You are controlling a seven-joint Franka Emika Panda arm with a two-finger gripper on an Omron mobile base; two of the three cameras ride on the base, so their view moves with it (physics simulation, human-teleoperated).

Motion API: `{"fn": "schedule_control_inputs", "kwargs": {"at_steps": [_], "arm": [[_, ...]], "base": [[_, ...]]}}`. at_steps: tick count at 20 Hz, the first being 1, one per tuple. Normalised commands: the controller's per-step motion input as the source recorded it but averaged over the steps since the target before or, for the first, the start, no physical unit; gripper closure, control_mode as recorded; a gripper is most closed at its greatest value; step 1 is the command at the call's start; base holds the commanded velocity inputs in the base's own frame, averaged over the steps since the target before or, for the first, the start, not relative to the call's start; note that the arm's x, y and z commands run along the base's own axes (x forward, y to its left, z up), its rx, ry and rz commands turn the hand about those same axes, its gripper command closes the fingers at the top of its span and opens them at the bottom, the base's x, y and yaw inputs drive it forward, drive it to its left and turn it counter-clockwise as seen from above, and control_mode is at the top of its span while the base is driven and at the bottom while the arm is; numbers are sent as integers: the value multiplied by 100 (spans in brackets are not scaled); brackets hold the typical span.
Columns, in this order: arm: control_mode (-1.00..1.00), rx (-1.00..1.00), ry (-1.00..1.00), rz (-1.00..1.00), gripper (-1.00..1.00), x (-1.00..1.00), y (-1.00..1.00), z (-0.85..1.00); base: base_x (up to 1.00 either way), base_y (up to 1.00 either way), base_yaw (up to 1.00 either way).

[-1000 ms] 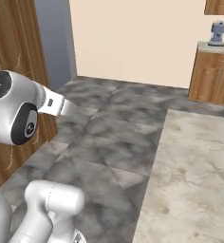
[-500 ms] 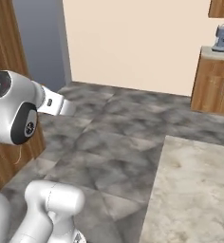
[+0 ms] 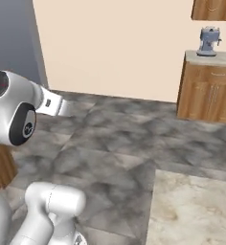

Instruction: Move the onion and bar from the second highest shelf to the top shelf to make space. Then, place the pitcher from the counter on the cleared second highest shelf.

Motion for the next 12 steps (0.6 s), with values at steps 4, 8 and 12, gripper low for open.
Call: {"fn": "schedule_control_inputs", "kwargs": {"at_steps": [4,8,12], "arm": [[100,0,0,0,-100,0,0,0],[100,0,0,0,-100,0,0,0],[100,0,0,0,-100,0,0,0]], "base": [[78,28,-51],[59,38,-57],[38,39,-65]]}}
